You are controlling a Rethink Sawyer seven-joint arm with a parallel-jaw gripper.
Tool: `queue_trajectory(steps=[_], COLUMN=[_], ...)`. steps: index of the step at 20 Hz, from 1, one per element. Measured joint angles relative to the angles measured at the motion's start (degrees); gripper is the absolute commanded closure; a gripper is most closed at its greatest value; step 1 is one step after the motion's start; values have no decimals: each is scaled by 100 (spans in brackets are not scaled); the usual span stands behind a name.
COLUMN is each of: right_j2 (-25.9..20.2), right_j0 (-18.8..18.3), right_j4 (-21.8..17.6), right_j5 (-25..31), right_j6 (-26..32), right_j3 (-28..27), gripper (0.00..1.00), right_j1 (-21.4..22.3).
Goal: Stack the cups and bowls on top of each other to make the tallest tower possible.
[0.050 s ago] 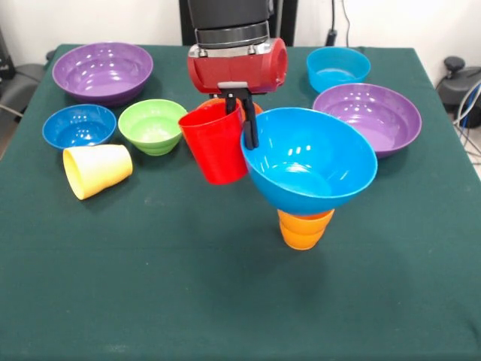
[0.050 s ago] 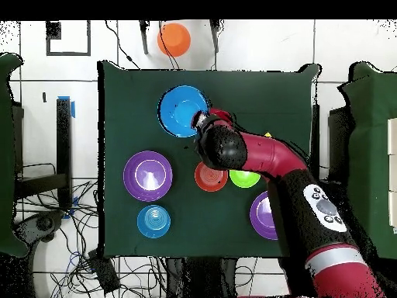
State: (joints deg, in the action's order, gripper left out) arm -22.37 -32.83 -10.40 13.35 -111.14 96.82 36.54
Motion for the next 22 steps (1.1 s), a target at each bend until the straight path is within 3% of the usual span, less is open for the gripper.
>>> queue_trajectory(steps=[22], right_j2=[-469], right_j0=[-268], right_j4=[0], right_j5=[-66], right_j6=[0], right_j3=[42], gripper=[100], right_j1=[-167])
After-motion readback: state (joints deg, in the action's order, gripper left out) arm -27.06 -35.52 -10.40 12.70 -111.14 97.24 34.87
